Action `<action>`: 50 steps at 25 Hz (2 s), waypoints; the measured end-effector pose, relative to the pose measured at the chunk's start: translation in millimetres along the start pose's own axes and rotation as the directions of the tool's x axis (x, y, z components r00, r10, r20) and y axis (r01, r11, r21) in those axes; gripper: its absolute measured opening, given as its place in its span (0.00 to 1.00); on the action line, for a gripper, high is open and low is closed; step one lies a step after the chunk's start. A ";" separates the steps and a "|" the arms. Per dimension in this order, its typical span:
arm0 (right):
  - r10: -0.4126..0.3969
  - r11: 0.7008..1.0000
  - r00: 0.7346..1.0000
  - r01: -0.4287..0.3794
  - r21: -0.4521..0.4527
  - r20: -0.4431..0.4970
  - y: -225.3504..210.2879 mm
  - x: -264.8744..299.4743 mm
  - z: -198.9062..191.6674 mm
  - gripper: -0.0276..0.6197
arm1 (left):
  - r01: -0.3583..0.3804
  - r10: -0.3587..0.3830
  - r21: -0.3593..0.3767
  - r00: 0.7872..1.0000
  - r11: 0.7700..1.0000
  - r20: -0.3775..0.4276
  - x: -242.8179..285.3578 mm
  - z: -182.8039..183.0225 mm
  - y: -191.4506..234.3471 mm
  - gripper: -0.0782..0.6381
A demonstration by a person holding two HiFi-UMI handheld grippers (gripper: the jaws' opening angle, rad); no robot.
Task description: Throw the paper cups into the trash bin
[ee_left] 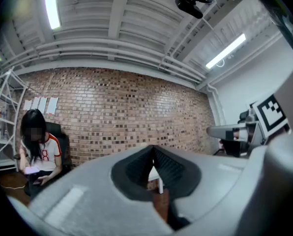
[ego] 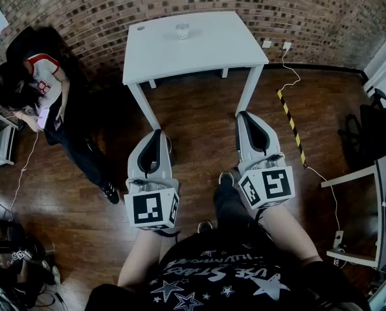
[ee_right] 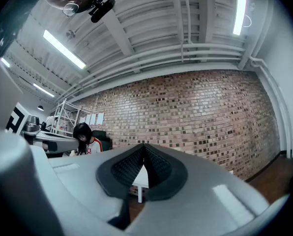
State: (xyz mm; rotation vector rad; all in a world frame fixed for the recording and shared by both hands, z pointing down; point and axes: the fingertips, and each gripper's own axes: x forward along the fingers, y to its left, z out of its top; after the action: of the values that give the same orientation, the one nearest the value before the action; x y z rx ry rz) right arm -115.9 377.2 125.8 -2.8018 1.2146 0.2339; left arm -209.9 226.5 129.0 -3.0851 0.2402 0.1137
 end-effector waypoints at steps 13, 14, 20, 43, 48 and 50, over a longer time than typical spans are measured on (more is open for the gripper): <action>0.014 1.000 0.999 -0.013 -0.009 0.045 -91.8 113.4 -34.5 0.05 | -0.035 0.034 0.038 0.999 0.999 0.022 123.8 -24.1 7.0 0.12; 0.017 1.000 0.999 -0.016 -0.015 0.050 -102.0 126.5 -35.7 0.05 | -0.038 0.037 0.050 0.999 0.998 0.030 141.0 -22.4 8.3 0.12; 0.046 0.999 0.999 -0.046 -0.006 0.029 -163.3 201.6 -48.7 0.05 | -0.067 0.066 0.062 0.998 0.996 0.015 236.8 -23.4 10.0 0.12; 0.178 0.983 0.984 -0.179 0.039 0.032 -202.7 329.8 -74.6 0.05 | -0.097 0.099 0.057 0.994 0.994 -0.044 371.0 -42.9 29.8 0.12; 0.152 0.986 0.987 -0.155 0.058 0.057 -194.3 342.6 -67.6 0.05 | -0.054 0.055 0.043 0.998 0.998 -0.020 385.4 -42.3 41.3 0.12; 0.148 0.985 0.987 -0.153 0.080 0.059 -185.7 346.8 -72.2 0.05 | -0.041 0.042 0.034 0.999 0.999 -0.020 389.9 -45.1 49.7 0.12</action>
State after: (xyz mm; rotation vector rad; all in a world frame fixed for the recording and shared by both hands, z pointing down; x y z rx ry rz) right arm 261.4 245.3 139.9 -2.6183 1.3915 0.2575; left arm 169.7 115.6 142.1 -3.0503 0.3040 0.0787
